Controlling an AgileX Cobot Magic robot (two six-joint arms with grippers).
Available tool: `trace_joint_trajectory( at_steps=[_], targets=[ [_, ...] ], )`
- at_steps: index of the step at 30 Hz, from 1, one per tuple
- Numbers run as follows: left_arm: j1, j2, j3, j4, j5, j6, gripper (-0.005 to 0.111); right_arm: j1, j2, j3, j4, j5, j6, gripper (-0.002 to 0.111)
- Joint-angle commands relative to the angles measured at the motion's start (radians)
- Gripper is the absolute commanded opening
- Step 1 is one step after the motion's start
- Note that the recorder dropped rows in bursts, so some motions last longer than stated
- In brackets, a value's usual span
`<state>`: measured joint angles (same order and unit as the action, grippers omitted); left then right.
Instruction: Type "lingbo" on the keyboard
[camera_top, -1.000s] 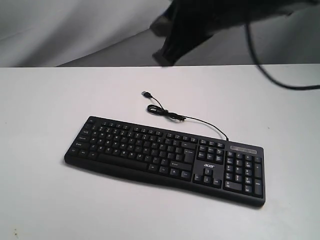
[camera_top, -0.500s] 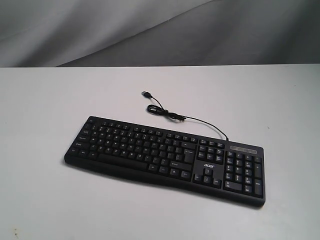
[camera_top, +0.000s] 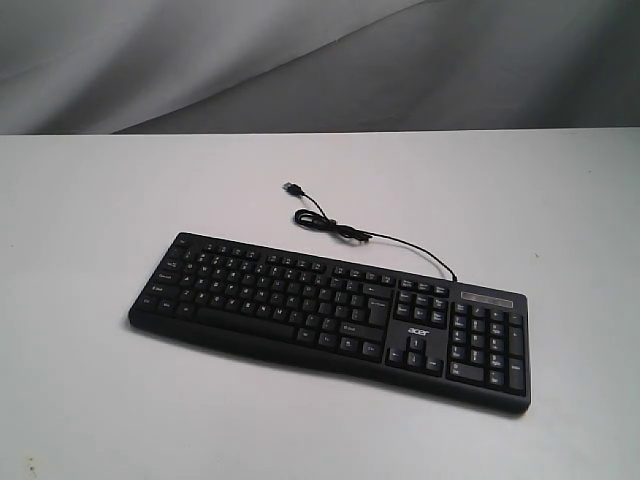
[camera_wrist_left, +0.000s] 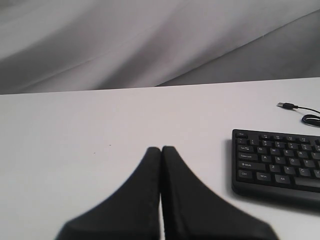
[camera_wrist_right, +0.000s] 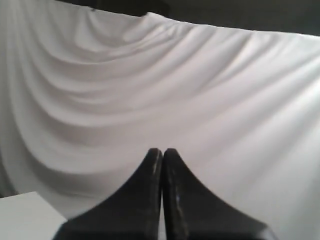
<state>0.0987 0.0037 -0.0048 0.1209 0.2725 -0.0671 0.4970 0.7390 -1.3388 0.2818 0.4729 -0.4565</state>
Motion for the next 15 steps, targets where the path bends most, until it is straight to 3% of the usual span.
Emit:
trace_joint_trajectory(
  at_steps=[1,7,15],
  targets=[
    [0.001,-0.004,0.005,-0.004,-0.009,-0.002,0.001,-0.215,-0.067,0.121,-0.24,0.039,0.348,0.0],
    [0.001,-0.004,0.005,-0.004,-0.009,-0.002,0.001,-0.454,-0.238,0.43,-0.259,-0.032,0.387,0.0],
    [0.001,-0.004,0.005,-0.004,-0.009,-0.002,0.001,-0.565,-0.479,0.784,-0.253,-0.221,0.398,0.0]
  ],
)
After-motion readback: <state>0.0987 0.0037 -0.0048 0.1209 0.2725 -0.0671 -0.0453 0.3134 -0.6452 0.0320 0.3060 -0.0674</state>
